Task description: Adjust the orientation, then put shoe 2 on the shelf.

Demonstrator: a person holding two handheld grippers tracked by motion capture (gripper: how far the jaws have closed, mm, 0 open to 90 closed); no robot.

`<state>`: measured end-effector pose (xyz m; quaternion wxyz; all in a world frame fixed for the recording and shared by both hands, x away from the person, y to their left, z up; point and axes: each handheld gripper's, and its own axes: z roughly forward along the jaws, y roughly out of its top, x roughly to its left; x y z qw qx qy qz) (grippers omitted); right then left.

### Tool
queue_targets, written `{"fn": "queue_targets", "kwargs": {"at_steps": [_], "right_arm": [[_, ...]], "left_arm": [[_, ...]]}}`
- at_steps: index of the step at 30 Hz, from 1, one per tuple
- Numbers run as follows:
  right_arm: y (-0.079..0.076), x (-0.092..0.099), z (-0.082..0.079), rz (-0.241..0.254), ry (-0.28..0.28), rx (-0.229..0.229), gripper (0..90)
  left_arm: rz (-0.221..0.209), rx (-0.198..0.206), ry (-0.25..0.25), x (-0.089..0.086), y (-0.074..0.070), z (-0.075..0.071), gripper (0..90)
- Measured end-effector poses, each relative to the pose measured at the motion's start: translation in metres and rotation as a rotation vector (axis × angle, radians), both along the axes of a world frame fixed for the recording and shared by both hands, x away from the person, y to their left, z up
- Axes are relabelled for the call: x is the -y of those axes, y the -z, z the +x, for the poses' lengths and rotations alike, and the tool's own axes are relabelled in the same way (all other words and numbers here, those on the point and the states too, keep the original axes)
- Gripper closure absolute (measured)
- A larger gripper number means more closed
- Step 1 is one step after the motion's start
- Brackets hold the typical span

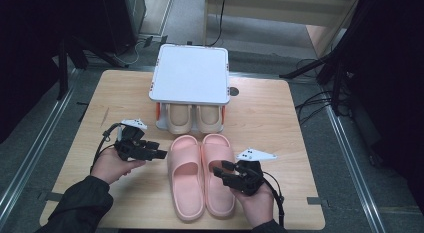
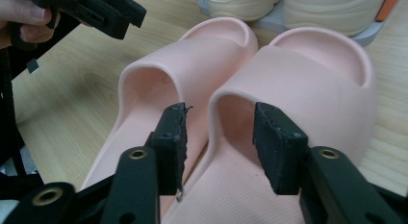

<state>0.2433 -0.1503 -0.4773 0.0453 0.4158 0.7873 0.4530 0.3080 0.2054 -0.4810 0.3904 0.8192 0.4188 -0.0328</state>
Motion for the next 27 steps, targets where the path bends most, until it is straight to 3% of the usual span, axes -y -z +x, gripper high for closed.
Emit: {"fn": "queue_targets", "kwargs": {"at_steps": [5,14,17,23,27], "right_arm": [[0.011,-0.008,-0.003,0.017,0.02,-0.033,48.4],[0.028,-0.03,-0.004,-0.04,0.023,-0.031,33.6],[0.032,-0.034,-0.003,-0.054,0.025,-0.043,33.4],[0.036,-0.043,0.002,-0.077,0.029,-0.013,31.9],[0.039,-0.049,0.007,-0.076,0.051,-0.03,33.0]], "left_arm": [[-0.008,-0.005,-0.014,-0.003,0.0,0.001,42.4],[-0.008,-0.008,-0.01,-0.003,0.0,0.002,42.2],[-0.027,-0.02,-0.005,-0.004,0.001,0.002,42.0],[-0.022,-0.017,-0.009,-0.006,0.001,0.0,42.0],[-0.02,-0.017,-0.022,-0.008,0.002,-0.004,42.0]]}}
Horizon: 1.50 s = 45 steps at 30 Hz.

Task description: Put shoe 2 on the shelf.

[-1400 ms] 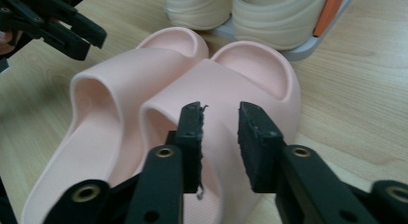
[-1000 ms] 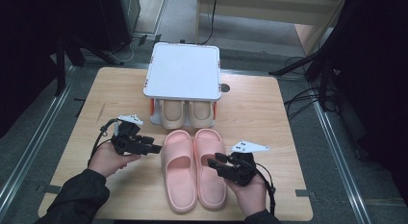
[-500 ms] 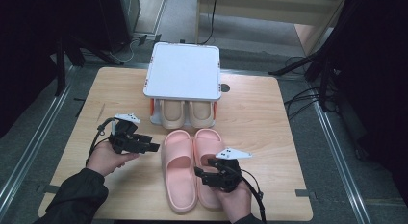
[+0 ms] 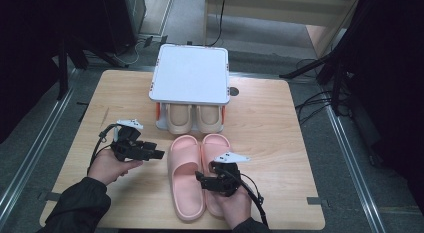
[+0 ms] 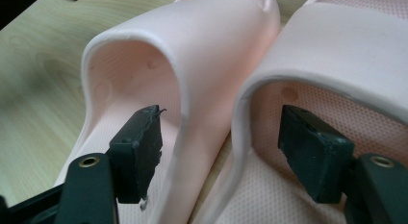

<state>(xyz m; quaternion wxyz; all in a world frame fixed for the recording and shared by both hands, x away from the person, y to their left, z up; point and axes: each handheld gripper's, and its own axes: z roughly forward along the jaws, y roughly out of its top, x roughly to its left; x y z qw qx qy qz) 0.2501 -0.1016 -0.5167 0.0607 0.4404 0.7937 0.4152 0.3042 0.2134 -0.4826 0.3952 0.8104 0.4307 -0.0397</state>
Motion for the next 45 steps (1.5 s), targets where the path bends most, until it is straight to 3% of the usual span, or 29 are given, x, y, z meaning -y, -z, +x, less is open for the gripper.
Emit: {"fn": "queue_targets", "kwargs": {"at_steps": [5,11,15,18,24,33,45], "right_arm": [[0.0,-0.007,0.005,0.006,0.042,0.009,34.5],[0.0,-0.017,0.006,-0.022,0.032,0.038,35.4],[0.001,-0.021,0.006,-0.07,0.033,0.062,39.9],[0.002,-0.021,0.007,-0.077,0.049,0.061,47.1],[0.001,-0.018,0.012,-0.075,0.03,0.049,54.7],[-0.007,-0.003,0.016,-0.022,0.031,0.007,71.7],[-0.017,0.01,0.016,-0.026,0.002,-0.025,77.4]], "left_arm": [[0.001,-0.001,-0.025,-0.007,0.001,-0.006,42.2],[0.001,-0.005,-0.056,-0.017,0.002,-0.014,42.2],[0.004,-0.002,-0.07,-0.021,0.001,-0.018,42.2],[0.005,-0.004,-0.079,-0.024,0.002,-0.021,42.2],[0.002,-0.005,-0.095,-0.027,0.002,-0.023,42.7],[0.001,-0.001,-0.092,-0.027,0.001,-0.022,43.2],[0.006,0.004,-0.087,-0.027,0.001,-0.021,43.1]]}}
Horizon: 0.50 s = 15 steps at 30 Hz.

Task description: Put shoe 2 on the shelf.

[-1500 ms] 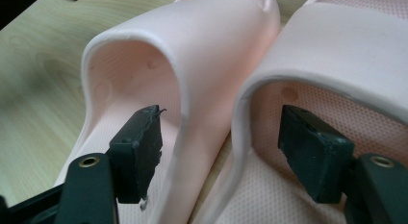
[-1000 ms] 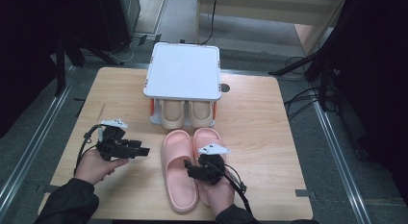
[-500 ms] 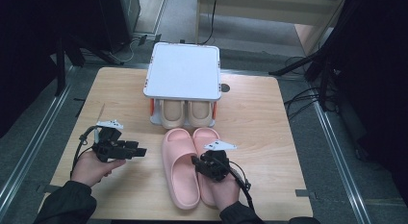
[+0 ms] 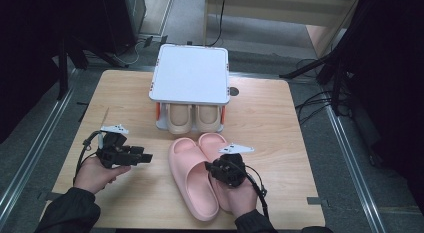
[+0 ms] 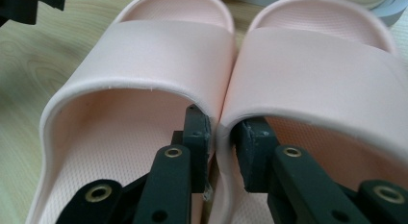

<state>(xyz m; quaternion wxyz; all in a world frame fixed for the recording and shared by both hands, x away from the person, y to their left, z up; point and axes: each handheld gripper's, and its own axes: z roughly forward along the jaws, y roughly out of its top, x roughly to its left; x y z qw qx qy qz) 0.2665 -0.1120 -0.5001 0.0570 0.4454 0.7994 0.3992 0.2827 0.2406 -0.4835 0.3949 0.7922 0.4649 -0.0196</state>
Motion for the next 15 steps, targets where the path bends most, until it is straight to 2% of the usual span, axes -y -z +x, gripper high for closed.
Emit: {"fn": "queue_targets", "kwargs": {"at_steps": [6,15], "right_arm": [[-0.007,0.003,-0.004,0.012,-0.041,0.015,78.7],[-0.015,0.002,-0.004,0.034,-0.122,-0.009,79.0]], "left_arm": [[0.0,0.001,0.003,-0.001,0.0,0.001,43.1],[-0.003,0.002,-0.008,-0.003,0.0,0.001,42.8]]}}
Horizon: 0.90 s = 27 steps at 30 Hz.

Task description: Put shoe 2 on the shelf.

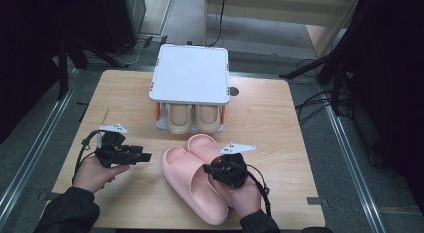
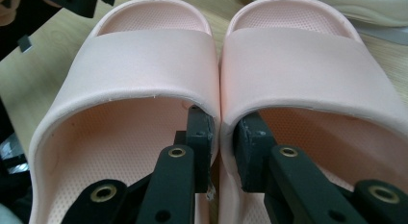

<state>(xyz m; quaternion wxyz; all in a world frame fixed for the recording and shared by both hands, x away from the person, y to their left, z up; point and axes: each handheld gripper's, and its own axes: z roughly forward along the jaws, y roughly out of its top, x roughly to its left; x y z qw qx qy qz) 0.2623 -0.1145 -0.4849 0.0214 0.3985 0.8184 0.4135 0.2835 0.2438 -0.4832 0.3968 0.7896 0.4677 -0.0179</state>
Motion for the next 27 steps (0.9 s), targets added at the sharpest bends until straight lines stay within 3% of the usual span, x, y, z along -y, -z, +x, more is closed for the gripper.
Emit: {"fn": "queue_targets", "kwargs": {"at_steps": [11,14,19,27], "right_arm": [[-0.015,0.005,-0.002,0.015,-0.088,-0.003,78.9],[-0.019,0.005,-0.002,0.02,-0.139,0.001,78.9],[-0.023,-0.001,-0.001,-0.017,-0.263,0.038,78.9],[-0.025,-0.013,0.01,-0.048,-0.405,0.045,78.9]], "left_arm": [[0.001,0.002,-0.006,-0.004,0.0,0.0,42.6],[0.003,0.004,-0.014,-0.007,0.0,0.001,42.4],[0.008,0.006,-0.024,-0.011,0.0,0.0,42.0],[0.018,0.006,-0.055,-0.022,0.001,0.002,41.7]]}}
